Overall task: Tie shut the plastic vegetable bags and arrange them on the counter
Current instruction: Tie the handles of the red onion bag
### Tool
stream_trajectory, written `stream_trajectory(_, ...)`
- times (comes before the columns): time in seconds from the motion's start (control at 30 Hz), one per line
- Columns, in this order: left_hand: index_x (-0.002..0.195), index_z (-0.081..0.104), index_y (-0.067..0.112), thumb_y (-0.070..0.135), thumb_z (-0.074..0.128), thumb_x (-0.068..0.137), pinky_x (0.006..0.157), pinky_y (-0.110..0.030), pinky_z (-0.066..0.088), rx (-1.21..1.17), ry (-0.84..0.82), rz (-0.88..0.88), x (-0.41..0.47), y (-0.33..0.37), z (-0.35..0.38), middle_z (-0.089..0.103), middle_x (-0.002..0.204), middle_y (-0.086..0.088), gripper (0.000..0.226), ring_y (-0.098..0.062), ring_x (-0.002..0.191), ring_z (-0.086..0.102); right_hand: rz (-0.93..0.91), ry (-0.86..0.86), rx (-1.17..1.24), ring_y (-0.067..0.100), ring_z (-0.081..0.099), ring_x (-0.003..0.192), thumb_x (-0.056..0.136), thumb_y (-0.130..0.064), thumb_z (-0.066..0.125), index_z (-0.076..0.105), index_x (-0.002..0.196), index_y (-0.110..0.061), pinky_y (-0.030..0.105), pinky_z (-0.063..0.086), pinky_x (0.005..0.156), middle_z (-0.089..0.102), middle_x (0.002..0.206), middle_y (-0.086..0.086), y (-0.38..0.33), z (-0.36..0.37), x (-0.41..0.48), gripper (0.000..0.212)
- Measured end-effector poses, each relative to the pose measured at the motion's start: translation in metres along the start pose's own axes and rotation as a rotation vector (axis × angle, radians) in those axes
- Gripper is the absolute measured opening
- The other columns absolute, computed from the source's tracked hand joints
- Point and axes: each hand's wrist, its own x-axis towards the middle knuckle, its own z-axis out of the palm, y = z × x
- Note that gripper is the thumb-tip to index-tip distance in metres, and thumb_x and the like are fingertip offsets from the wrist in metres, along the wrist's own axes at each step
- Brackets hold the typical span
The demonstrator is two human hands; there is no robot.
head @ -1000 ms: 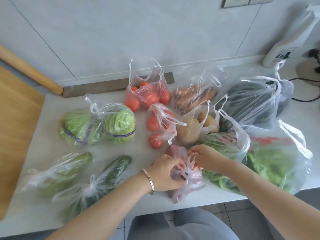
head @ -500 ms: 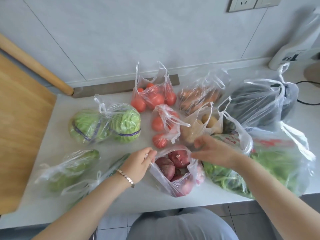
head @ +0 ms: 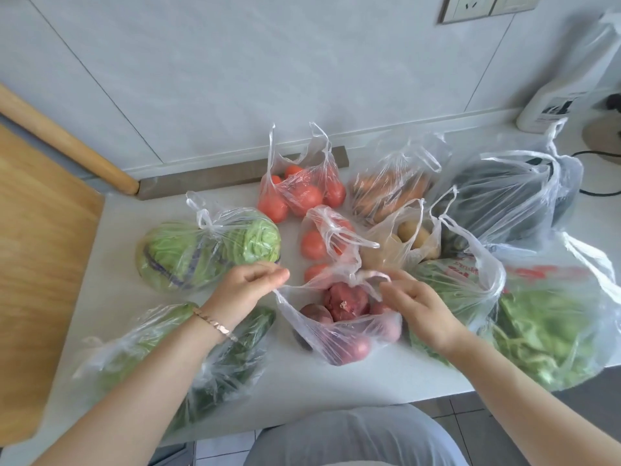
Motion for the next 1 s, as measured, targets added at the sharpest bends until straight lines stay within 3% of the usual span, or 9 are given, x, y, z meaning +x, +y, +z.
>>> stream_trajectory(0.07,0.057,0.068,0.01,0.018,0.064,0.073,0.083,-0.024,0.049,-0.424,-0.141,-0.067,0.001,-0.004,0.001,0.071,0.068,-0.002,0.018,-0.009,0.075,0.069,-0.025,-0.003,0.247,0.024,0.058,0.072,0.085,-0.027,0.04,0.062,0.049,-0.021,0.023,0.043,0.073,0.066,0.069,0.002,-0.01,0.004,0.004,0.043)
stream_trajectory(0.13,0.051,0.061,0.012,0.029,0.079,0.059,0.083,-0.034,0.052,-0.661,-0.242,-0.082,0.001,-0.006,0.002,0.064,0.056,-0.003,0.026,-0.018,0.062,0.064,0.029,0.014,0.44,0.02,0.037,0.047,0.088,-0.029,0.04,0.041,0.043,-0.02,0.028,0.034,0.052,0.038,0.045,0.0,-0.021,0.011,0.012,0.046)
stream_trajectory(0.2,0.057,0.061,0.014,0.037,0.086,0.048,0.081,-0.036,0.054,-0.748,-0.262,-0.097,0.003,-0.007,0.004,0.06,0.057,-0.001,0.034,-0.014,0.057,0.06,0.099,0.026,0.448,0.015,0.024,0.047,0.096,-0.028,0.038,0.031,0.054,-0.018,0.025,0.023,0.046,0.026,0.05,-0.004,-0.031,0.021,0.022,0.044)
stream_trajectory(0.27,0.075,0.064,0.014,0.031,0.079,0.06,0.075,-0.033,0.056,-0.724,-0.242,-0.119,0.004,-0.007,0.006,0.063,0.071,-0.004,0.027,-0.015,0.067,0.063,0.057,0.058,0.097,0.009,0.029,0.049,0.097,-0.025,0.037,0.032,0.06,-0.015,0.017,0.027,0.046,0.031,0.054,-0.008,-0.037,0.031,0.028,0.038)
stream_trajectory(0.4,0.103,0.055,0.025,0.01,0.052,0.085,0.069,-0.028,0.057,-0.565,-0.166,-0.137,0.003,-0.014,0.016,0.058,0.077,-0.01,0.024,-0.024,0.078,0.061,-0.2,0.185,-0.421,0.0,0.043,0.076,0.094,-0.019,0.043,0.041,0.062,-0.016,0.015,0.033,0.075,0.044,0.083,-0.003,-0.035,0.037,0.029,0.033)
stream_trajectory(0.53,0.113,0.05,0.04,0.003,0.041,0.094,0.086,-0.043,0.049,-0.42,-0.065,-0.121,0.003,-0.025,0.03,0.045,0.064,-0.004,0.043,-0.013,0.066,0.058,-0.094,0.092,-0.123,0.016,0.053,0.094,0.097,-0.021,0.039,0.056,0.077,-0.016,0.018,0.038,0.087,0.056,0.092,-0.003,-0.024,0.031,0.029,0.027)
stream_trajectory(0.6,0.105,0.057,0.038,0.001,0.043,0.093,0.066,-0.032,0.052,-0.407,0.021,-0.114,0.008,-0.028,0.034,0.047,0.055,0.007,0.042,-0.005,0.049,0.053,-0.08,0.077,-0.02,0.029,0.054,0.081,0.098,-0.017,0.034,0.054,0.086,-0.004,0.029,0.044,0.08,0.058,0.08,0.011,-0.018,0.028,0.032,0.026)
stream_trajectory(0.77,0.068,0.073,0.02,-0.013,0.053,0.082,0.039,-0.016,0.033,-0.479,0.046,-0.141,0.01,-0.024,0.047,0.057,0.044,0.005,0.041,-0.005,0.037,0.045,0.05,0.181,0.104,0.01,0.047,0.057,0.096,-0.001,0.033,0.058,0.104,0.003,0.021,0.044,0.054,0.041,0.083,0.007,-0.005,0.04,0.039,0.026)
stream_trajectory(1.0,0.09,0.053,0.009,-0.02,0.049,0.08,0.038,-0.016,0.042,-0.763,0.029,-0.347,0.004,-0.032,0.068,0.066,0.053,-0.001,0.031,-0.008,0.035,0.051,0.331,0.273,0.477,0.017,0.053,0.05,0.075,0.017,0.058,0.072,0.071,-0.012,0.029,0.047,0.056,0.064,0.051,0.001,0.009,0.074,0.033,0.032)
